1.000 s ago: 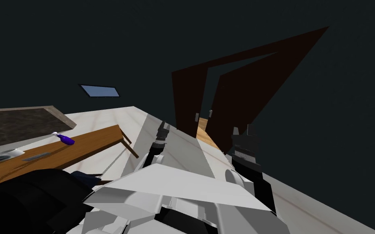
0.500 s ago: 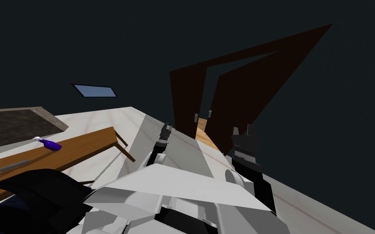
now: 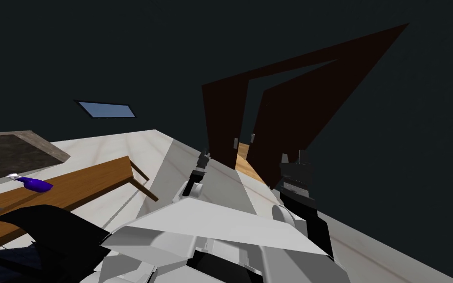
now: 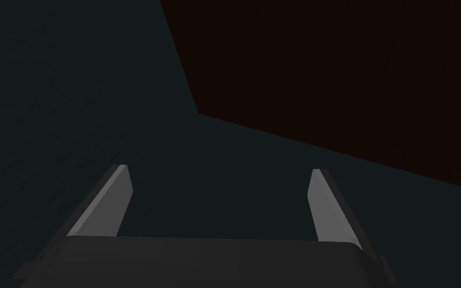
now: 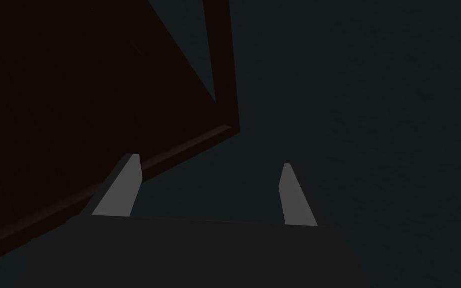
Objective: Push the door open
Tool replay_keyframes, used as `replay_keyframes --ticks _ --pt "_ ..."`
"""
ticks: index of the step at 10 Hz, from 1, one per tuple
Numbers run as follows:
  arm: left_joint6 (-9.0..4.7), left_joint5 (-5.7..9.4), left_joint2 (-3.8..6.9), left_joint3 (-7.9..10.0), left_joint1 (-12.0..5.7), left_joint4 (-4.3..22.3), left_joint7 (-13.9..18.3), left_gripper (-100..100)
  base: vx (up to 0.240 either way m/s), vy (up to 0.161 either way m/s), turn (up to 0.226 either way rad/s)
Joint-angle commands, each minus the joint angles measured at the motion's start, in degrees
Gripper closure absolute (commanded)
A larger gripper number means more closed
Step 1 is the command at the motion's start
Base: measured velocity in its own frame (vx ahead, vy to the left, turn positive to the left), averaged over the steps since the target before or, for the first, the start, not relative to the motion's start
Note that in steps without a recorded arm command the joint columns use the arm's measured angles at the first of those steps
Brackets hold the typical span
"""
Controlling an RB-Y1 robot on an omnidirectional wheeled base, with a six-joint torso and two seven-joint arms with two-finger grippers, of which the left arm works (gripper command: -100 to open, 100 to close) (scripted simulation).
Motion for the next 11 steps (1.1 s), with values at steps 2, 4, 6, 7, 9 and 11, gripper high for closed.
replay_keyframes --ticks 2,4,6,7,9,11 --pt "0.36 0.54 0.2 -0.25 -2.74 4.27 -0.55 -100 0.102 0.007 -0.047" --pt "0.56 1.02 0.36 -0.36 -4.99 7.54 -0.92 -100 0.098 0.006 -0.054" --pt "0.66 1.25 0.44 -0.42 -6.11 9.57 -1.1 -100 0.055 -0.001 -0.021" --pt "0.76 1.49 0.52 -0.48 -7.24 11.34 -1.29 -100 0.081 0.001 -0.05" --pt "0.96 1.98 0.6 -0.6 -9.55 14.96 -1.67 -100 0.101 0.011 -0.054" --pt "1.06 2.22 0.63 -0.66 -10.71 16.78 -1.86 -100 0.077 0.004 -0.03"
